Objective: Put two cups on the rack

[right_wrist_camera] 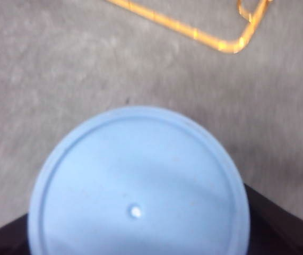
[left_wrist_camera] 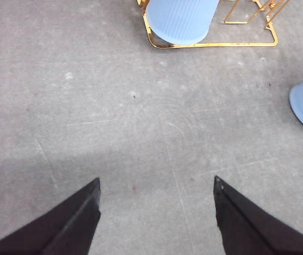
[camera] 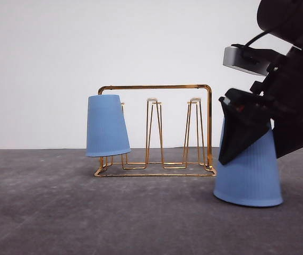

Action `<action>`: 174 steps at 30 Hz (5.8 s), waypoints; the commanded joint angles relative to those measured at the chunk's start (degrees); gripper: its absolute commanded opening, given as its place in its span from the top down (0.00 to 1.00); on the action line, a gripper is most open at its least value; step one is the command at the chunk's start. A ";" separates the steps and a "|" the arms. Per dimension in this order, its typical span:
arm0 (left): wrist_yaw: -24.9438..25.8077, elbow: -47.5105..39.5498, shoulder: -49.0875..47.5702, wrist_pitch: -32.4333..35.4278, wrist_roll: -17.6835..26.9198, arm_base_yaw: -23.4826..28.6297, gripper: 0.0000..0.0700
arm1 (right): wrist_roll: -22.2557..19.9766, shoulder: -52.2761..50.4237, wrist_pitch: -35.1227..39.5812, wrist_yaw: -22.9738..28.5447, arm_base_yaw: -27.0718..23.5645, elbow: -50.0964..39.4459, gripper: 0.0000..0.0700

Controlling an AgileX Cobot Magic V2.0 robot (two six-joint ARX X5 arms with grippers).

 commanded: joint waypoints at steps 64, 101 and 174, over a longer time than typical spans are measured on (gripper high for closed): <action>-0.66 0.26 0.26 0.35 -1.31 -0.22 0.44 | 0.37 29.20 -13.68 5.51 -1.52 42.70 0.06; -0.66 0.26 0.26 0.42 -1.20 -0.24 0.44 | 9.97 -26.70 4.36 1.45 1.68 -9.03 0.17; -1.88 -36.22 -35.80 35.06 12.44 19.80 1.00 | 8.69 -30.85 10.74 2.99 1.75 -15.41 0.99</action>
